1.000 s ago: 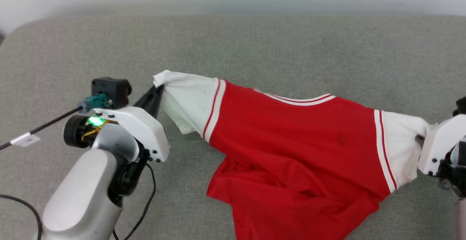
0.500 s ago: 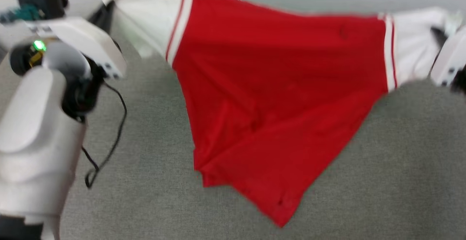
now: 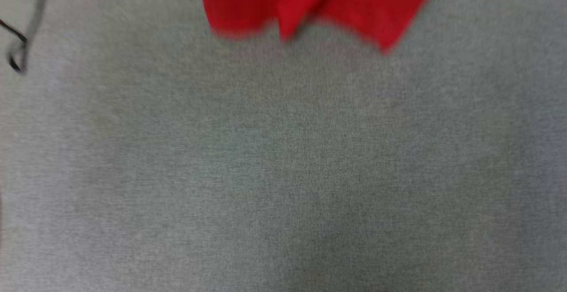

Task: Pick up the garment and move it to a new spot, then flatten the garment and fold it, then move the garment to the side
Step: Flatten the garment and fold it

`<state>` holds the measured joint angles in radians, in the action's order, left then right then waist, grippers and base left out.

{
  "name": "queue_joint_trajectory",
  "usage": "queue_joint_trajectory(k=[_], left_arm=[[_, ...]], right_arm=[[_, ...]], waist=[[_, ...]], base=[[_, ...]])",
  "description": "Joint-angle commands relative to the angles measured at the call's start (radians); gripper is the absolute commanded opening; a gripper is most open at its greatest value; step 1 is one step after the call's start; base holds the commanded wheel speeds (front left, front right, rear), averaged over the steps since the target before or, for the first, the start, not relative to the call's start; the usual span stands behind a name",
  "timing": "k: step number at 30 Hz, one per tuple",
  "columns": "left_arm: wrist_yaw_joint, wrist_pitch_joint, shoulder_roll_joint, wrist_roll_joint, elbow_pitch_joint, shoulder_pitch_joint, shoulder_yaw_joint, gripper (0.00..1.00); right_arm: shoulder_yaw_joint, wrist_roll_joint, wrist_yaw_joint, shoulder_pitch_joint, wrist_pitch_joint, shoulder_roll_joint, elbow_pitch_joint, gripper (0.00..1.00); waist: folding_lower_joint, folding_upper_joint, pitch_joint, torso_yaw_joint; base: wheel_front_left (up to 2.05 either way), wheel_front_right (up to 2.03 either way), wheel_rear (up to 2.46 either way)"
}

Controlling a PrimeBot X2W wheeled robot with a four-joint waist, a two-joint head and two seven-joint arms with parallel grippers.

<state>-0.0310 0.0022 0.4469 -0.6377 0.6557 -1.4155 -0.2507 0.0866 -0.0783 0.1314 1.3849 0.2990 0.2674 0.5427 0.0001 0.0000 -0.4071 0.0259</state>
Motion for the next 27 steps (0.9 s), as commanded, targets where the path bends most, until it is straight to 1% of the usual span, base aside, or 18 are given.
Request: queue_joint_trajectory(k=[1,4,7,12,18,22,26,27], left_arm=[[-0.007,-0.028,0.014,0.011,0.013,-0.054,0.008,0.00],[-0.021,-0.078,0.023,0.031,0.023,-0.147,0.006,0.00],[-0.030,-0.102,0.027,0.042,0.028,-0.217,0.001,0.00],[-0.038,-0.112,0.017,0.038,0.037,-0.255,-0.006,0.00],[-0.038,-0.128,0.001,0.022,0.044,-0.208,-0.003,0.00],[-0.039,-0.141,-0.010,0.005,0.051,-0.169,0.000,0.00],[-0.047,-0.156,-0.032,-0.015,0.057,-0.107,-0.004,0.00],[-0.051,-0.164,-0.042,-0.031,0.060,-0.060,-0.001,0.00]], right_arm=[[-0.003,0.015,-0.002,0.055,-0.030,0.007,0.010,0.00],[-0.016,0.031,-0.001,0.168,-0.082,0.007,0.028,0.00],[-0.037,0.035,-0.001,0.259,-0.119,0.010,0.053,0.00],[-0.082,0.026,-0.001,0.344,-0.158,0.016,0.107,0.00],[-0.125,0.003,-0.001,0.360,-0.176,0.011,0.164,0.00],[-0.163,-0.027,-0.001,0.340,-0.196,0.005,0.208,0.00],[-0.196,-0.071,-0.001,0.296,-0.223,0.008,0.246,0.00],[-0.210,-0.103,-0.001,0.252,-0.237,0.012,0.255,0.00]], waist=[[-0.0001,0.0000,-0.077,0.014],[-0.0001,0.0000,-0.127,0.017],[-0.0001,0.0000,-0.171,0.015],[-0.0001,0.0000,-0.228,0.006],[-0.0001,0.0000,-0.278,-0.006],[-0.0001,0.0000,-0.305,-0.014],[-0.0001,0.0000,-0.296,-0.020],[-0.0001,0.0000,-0.273,-0.023]], base=[[0.00,0.00,0.00],[0.00,0.00,0.00],[0.00,0.00,0.00],[0.00,0.00,0.00],[0.00,0.00,0.00],[0.00,0.00,0.00],[0.00,0.00,0.00],[0.00,0.00,0.00]])
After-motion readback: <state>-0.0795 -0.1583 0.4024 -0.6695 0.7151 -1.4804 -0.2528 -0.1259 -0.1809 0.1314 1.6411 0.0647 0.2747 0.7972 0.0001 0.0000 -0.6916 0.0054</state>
